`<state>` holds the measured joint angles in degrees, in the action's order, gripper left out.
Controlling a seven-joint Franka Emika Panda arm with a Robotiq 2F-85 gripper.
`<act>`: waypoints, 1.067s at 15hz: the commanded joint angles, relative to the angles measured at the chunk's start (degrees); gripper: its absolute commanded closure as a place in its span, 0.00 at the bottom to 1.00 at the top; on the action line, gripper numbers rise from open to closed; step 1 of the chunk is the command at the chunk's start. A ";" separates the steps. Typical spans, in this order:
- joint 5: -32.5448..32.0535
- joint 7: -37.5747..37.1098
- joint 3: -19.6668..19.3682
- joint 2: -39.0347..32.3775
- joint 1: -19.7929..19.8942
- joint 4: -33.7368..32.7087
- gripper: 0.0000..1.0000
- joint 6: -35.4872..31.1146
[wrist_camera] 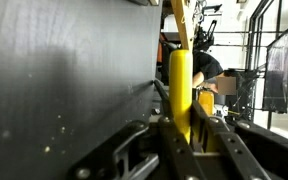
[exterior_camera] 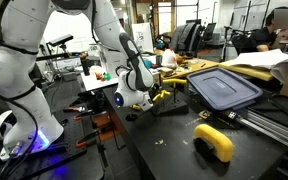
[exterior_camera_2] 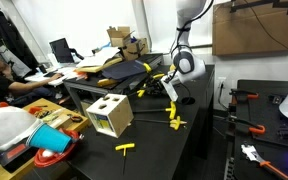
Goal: Remove the yellow object in the front part of the black platform and put it on the table
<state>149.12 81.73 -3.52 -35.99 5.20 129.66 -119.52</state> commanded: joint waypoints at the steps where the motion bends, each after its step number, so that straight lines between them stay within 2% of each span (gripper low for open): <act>1: 0.00 3.26 3.75 0.16 2.34 2.82 0.52 0.76; 3: -0.02 4.65 5.72 1.19 4.19 4.28 0.46 -0.55; 9: -0.02 7.37 11.43 10.53 10.86 11.13 0.01 -8.25; 10: -0.02 7.44 12.17 12.98 12.10 12.33 0.00 -10.48; 12: -0.03 6.79 12.79 18.81 11.92 14.61 0.00 -17.45; 13: -0.06 5.94 12.91 21.40 10.81 15.43 0.00 -21.55; 14: -0.33 2.73 6.16 24.24 1.79 16.15 0.00 -25.44; 16: -0.71 2.69 6.28 27.46 -3.17 17.06 0.00 -35.18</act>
<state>148.94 87.24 5.33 -17.34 11.42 142.60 -144.17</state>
